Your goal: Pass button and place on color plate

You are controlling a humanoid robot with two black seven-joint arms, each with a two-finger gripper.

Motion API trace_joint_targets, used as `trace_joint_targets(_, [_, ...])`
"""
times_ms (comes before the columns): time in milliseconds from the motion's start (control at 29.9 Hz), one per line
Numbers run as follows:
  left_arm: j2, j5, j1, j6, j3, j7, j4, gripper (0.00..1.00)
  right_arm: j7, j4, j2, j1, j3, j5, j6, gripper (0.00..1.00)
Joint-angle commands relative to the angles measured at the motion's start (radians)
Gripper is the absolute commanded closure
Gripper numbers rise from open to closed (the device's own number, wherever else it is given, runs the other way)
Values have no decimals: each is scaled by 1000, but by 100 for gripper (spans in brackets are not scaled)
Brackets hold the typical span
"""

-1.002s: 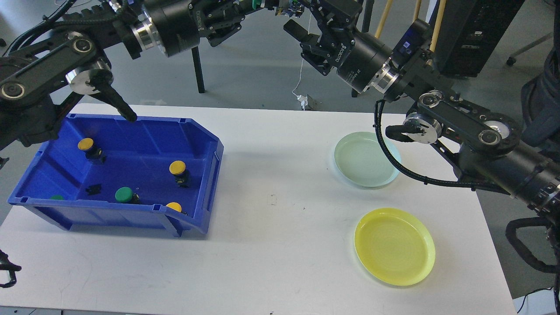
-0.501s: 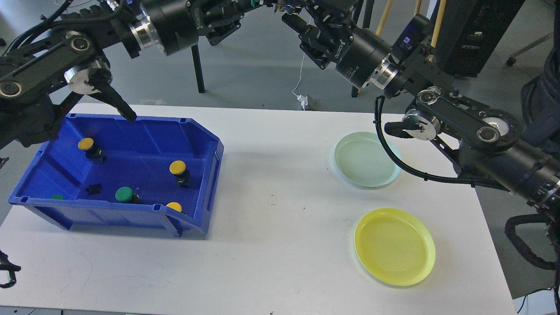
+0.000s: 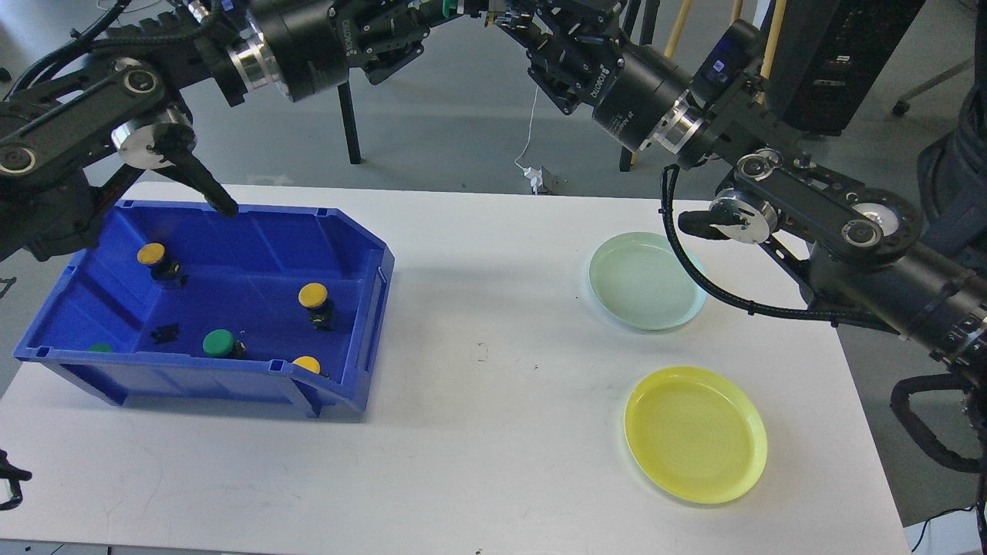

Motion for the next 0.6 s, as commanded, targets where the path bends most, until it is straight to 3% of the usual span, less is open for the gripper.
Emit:
trace_joint_targets(0, [4,1,0,0,2,2,2,65,0,0,0,2,-1,0,0,64])
trace_joint_targets(100, [4,1,0,0,0,2,2,63,0,0,-1,1,-1,0,0,65])
trace_joint_targets(167, [4,1,0,0,0,5,2,55,0,0,-3,1,-1,0,2,65])
trace_joint_targets(267, [1,1,0,0,-1,28,2,29,0,0,-4,1,-1,0,2,66])
trace_joint_targets(368, [-1,3,0,0,-1,41,2,16,0,0,-6,1,-2,0,2,67])
trace_joint_targets(568, [-7,3,0,0,-3,49,0,12,0,1,-10,1,-2,2,3,68])
